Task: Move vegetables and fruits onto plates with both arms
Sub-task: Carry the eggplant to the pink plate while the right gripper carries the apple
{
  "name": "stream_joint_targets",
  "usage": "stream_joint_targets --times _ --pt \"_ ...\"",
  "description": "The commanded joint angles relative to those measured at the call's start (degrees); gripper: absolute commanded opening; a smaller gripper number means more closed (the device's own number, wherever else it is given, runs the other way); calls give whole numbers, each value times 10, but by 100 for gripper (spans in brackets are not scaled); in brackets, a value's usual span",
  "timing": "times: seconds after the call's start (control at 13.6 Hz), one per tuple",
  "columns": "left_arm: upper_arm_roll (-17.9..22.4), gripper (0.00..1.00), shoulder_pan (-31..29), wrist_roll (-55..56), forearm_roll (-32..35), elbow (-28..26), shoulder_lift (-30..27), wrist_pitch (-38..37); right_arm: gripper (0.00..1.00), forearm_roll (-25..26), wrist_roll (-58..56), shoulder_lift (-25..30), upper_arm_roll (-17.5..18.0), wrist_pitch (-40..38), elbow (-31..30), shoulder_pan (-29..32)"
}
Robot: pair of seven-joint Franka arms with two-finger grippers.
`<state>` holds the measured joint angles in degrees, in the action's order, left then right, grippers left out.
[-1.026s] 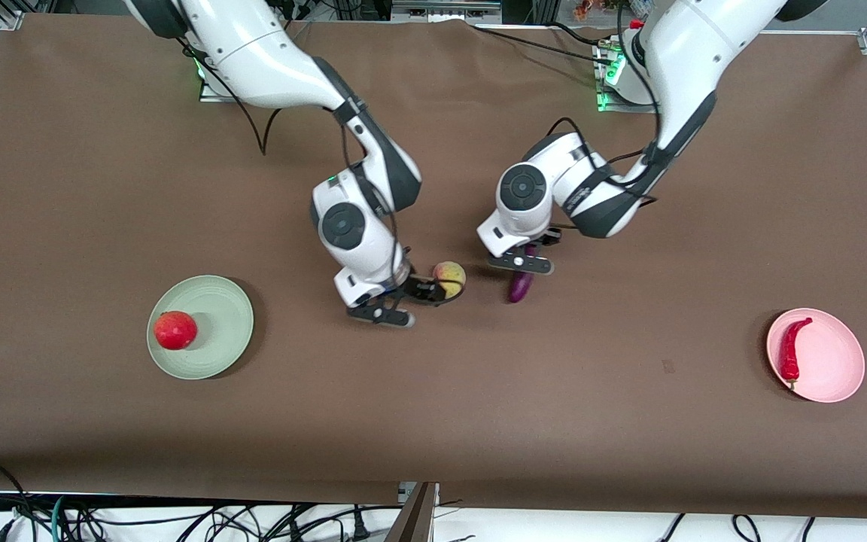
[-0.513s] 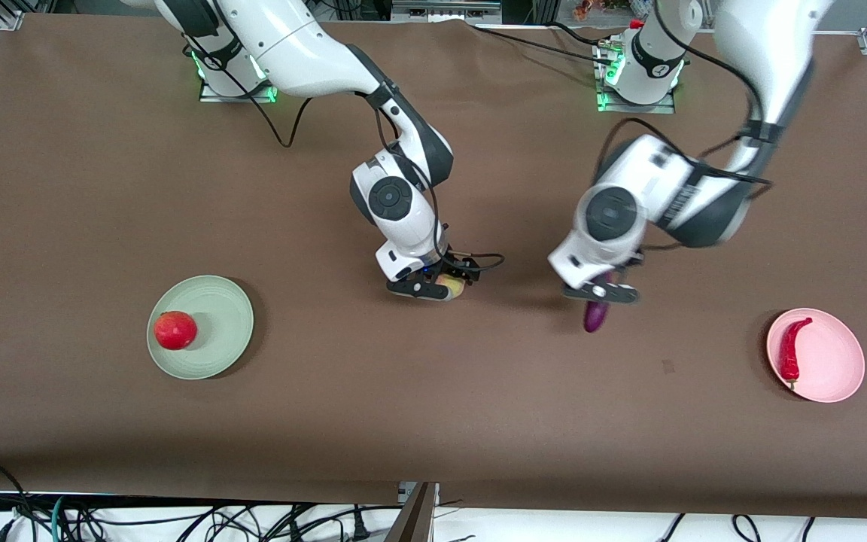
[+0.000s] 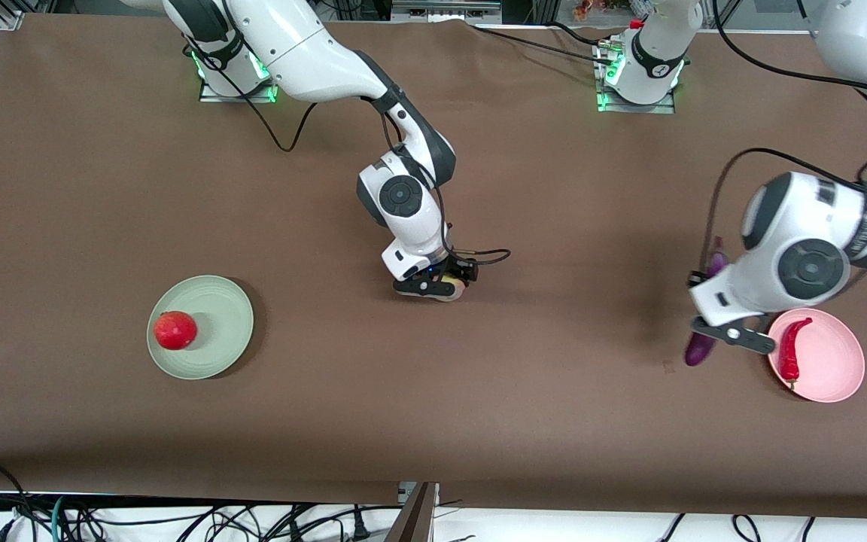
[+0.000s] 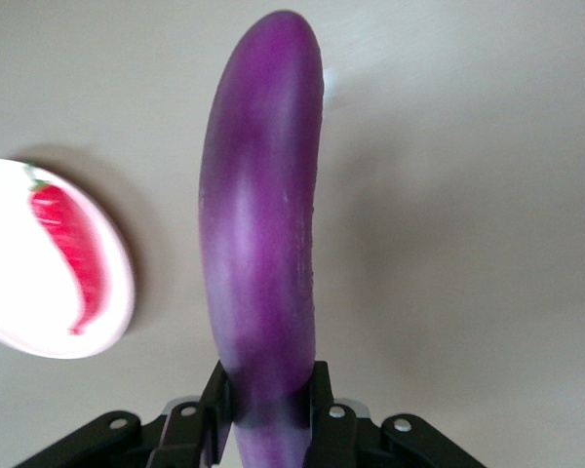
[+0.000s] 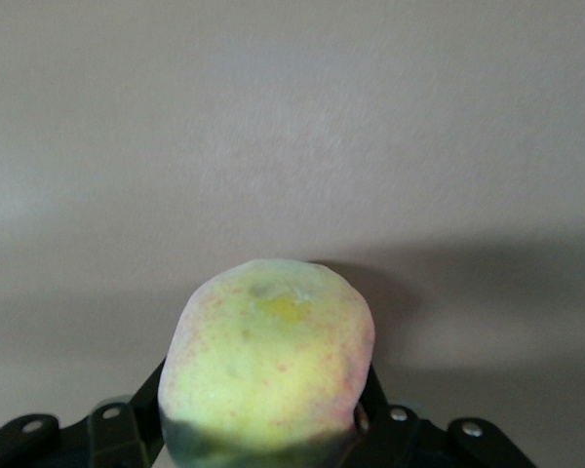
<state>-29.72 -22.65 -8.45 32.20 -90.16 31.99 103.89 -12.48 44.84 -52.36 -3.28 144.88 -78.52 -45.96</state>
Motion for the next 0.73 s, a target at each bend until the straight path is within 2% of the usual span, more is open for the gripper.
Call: stream_joint_targets --times 0.0,0.07,0.15,0.29,0.44,0.66 --pt "19 10 -5 -73 66 53 40 20 0 10 -4 16 -12 0 3 5" --pt "37 10 -14 -82 80 54 46 48 0 11 -7 24 -23 -18 4 7" --pt "60 17 -30 -96 75 54 51 84 0 10 -30 39 -44 -56 5 8" --pt "65 18 -79 -131 77 54 65 153 0 -1 -132 66 -83 -141 4 37" --pt "69 18 -108 -184 76 55 80 196 0 -2 -227 88 -85 -212 -1 95" --pt "69 18 -143 -189 75 56 105 218 0 -2 -394 99 -103 -304 -3 189"
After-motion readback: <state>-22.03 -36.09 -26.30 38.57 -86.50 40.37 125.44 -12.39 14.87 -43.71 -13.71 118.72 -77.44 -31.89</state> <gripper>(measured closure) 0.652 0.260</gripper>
